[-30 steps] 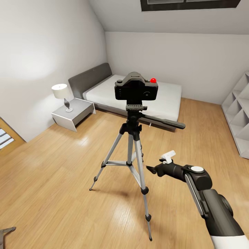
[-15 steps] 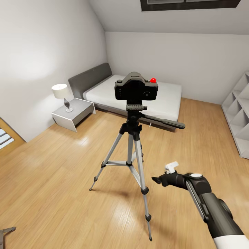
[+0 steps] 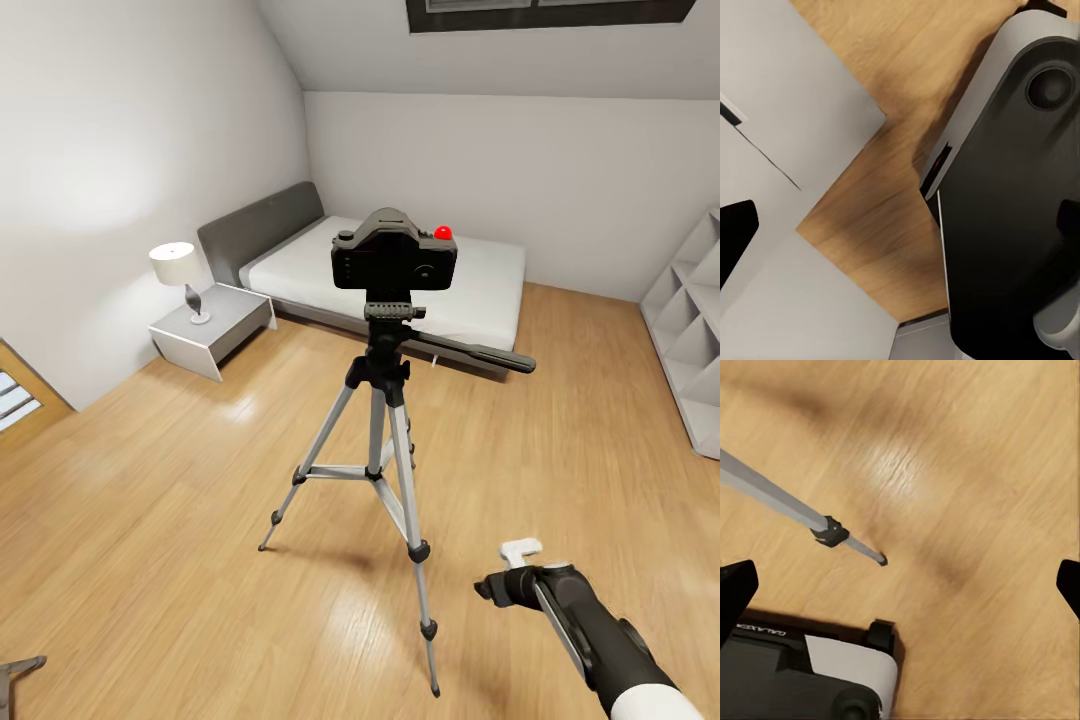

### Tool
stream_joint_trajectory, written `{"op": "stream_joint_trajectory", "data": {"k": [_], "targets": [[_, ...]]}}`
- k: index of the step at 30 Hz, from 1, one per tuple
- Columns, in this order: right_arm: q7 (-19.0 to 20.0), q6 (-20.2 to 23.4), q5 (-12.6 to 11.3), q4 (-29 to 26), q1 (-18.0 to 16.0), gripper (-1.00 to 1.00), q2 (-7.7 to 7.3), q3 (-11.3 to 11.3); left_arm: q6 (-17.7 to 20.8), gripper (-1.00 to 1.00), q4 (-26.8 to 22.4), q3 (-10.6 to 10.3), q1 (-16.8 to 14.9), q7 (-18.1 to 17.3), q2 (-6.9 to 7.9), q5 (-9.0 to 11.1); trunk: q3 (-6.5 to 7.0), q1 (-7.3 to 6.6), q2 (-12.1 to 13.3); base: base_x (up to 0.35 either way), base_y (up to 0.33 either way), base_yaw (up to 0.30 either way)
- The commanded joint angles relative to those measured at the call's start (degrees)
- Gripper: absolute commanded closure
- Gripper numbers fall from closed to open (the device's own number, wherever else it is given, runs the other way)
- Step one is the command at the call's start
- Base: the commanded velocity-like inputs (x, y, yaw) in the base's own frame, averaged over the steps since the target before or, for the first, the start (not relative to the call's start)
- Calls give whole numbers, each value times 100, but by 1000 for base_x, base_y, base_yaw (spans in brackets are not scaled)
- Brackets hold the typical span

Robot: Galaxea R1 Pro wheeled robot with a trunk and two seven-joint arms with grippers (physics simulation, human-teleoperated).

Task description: Attach the digital camera to the camera tripod in the bedroom.

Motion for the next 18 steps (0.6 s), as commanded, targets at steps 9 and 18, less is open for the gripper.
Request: {"op": "stream_joint_trajectory", "data": {"k": [9,18], "targets": [[-284,-910,-5,1535,-4,-100,-7,-222,-24,-100,2,-47,-4,1,-52,45,-9,3,-10,0,0,0],[-288,-1441,-18,2406,-4,-100,-12,-542,-34,-100,6,-45,26,-6,-146,49,-9,3,-10,0,0,0]]}}
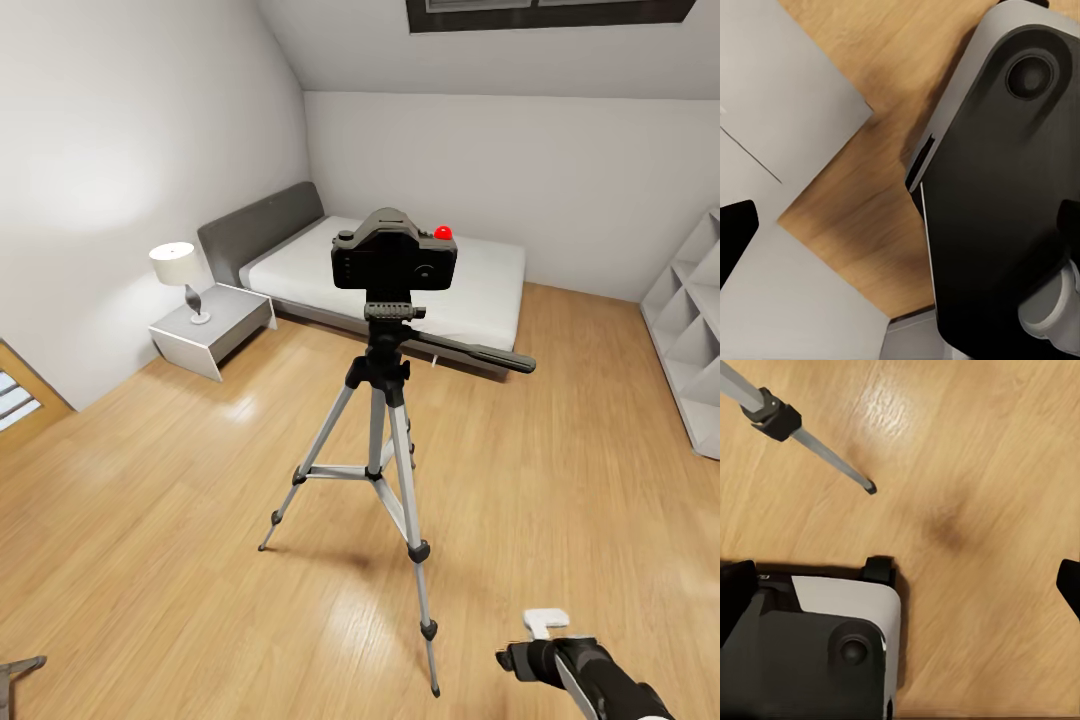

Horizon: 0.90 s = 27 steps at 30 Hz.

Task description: Attach the digital camera to the camera tripod in the bedroom.

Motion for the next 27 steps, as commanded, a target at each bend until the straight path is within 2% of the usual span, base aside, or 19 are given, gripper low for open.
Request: {"op": "stream_joint_trajectory", "data": {"k": [1,17,27], "targets": [[34,-4,48,53,-2,-100,5,-37,20,-100,-1,-48,-1,15,-3,38,-8,3,-9,0,0,0],[-32,-782,40,1112,-2,-100,40,-74,20,-100,-2,-47,26,0,-14,46,-8,3,-9,0,0,0],[-304,-1485,23,2434,-11,-100,84,-81,26,-100,-1,-47,28,-13,-11,46,-8,3,-9,0,0,0]]}}
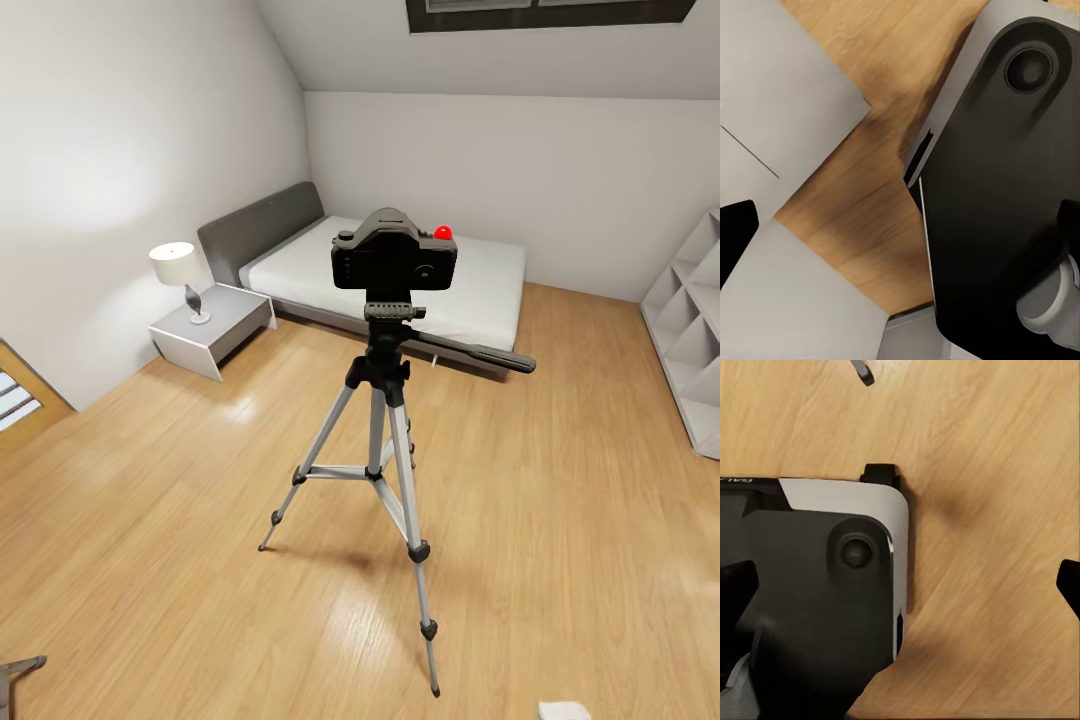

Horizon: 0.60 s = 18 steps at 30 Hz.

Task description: Attach the digital camera to the camera tripod in the bedroom.

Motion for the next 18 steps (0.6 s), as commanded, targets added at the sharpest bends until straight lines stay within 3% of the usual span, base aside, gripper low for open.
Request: {"op": "stream_joint_trajectory", "data": {"k": [1,10,15,18], "targets": [[-16,-46,43,60,-12,-100,4,-34,19,-100,-3,-48,-4,16,1,39,-8,3,-9,0,0,0],[-193,-774,34,298,64,-100,30,-48,-10,-100,-9,-48,-3,27,-1,39,-8,3,-9,0,0,0],[-349,-933,29,320,522,-100,81,-62,-13,-100,-10,-48,-3,38,0,43,-8,3,-9,0,0,0],[-506,-969,27,323,776,-100,203,-71,-9,-100,-10,-48,-3,44,-1,48,-8,3,-9,0,0,0]]}}
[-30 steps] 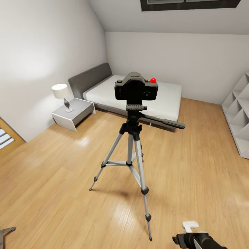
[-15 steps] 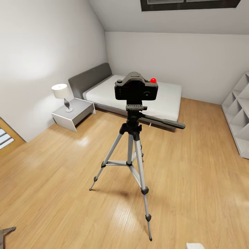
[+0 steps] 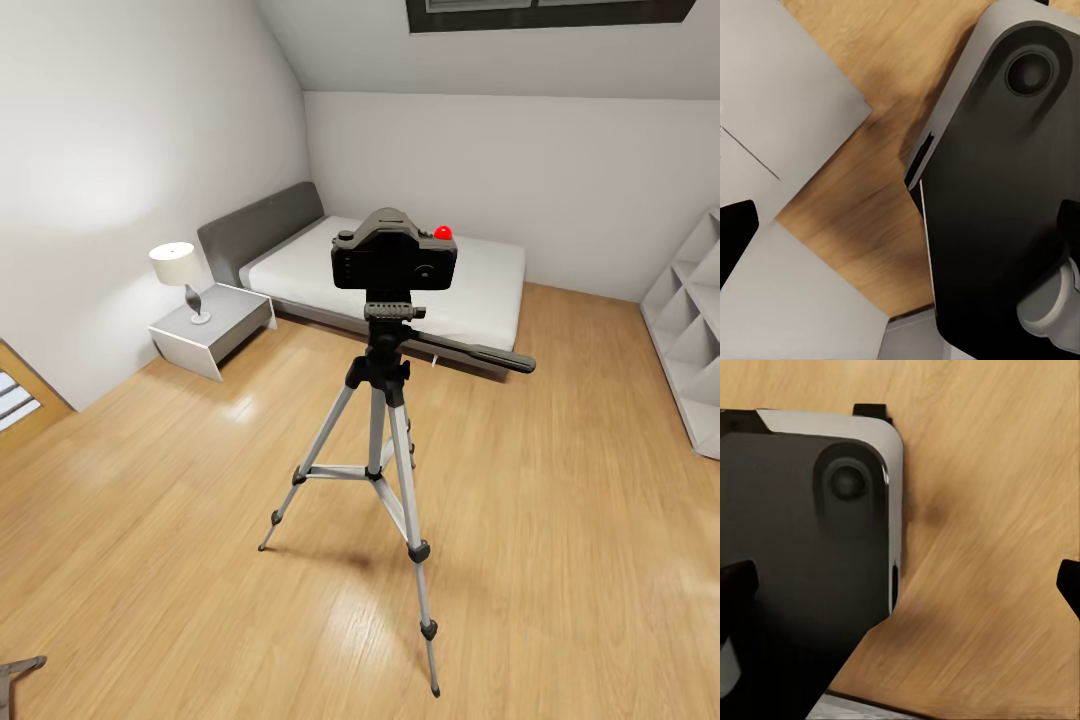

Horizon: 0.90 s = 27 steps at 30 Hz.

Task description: Attach the digital camera to the camera tripod in the bedroom.

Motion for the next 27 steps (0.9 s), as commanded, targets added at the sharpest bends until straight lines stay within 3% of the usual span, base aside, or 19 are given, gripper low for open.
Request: {"op": "stream_joint_trajectory", "data": {"k": [1,5,16,27], "targets": [[-45,-38,42,19,70,-100,49,-39,22,-100,-2,-48,-4,19,0,40,-8,3,-9,0,0,0],[-281,-76,45,21,370,-100,260,-44,30,-100,-1,-48,-4,20,-6,43,-8,3,-9,0,0,0],[-410,-203,56,22,734,-100,532,-38,49,-100,6,-48,5,0,-10,39,-8,3,-9,0,0,0],[-423,-168,69,22,770,-100,580,-38,46,-100,7,-48,22,10,-3,41,-8,3,-9,0,0,0]]}}
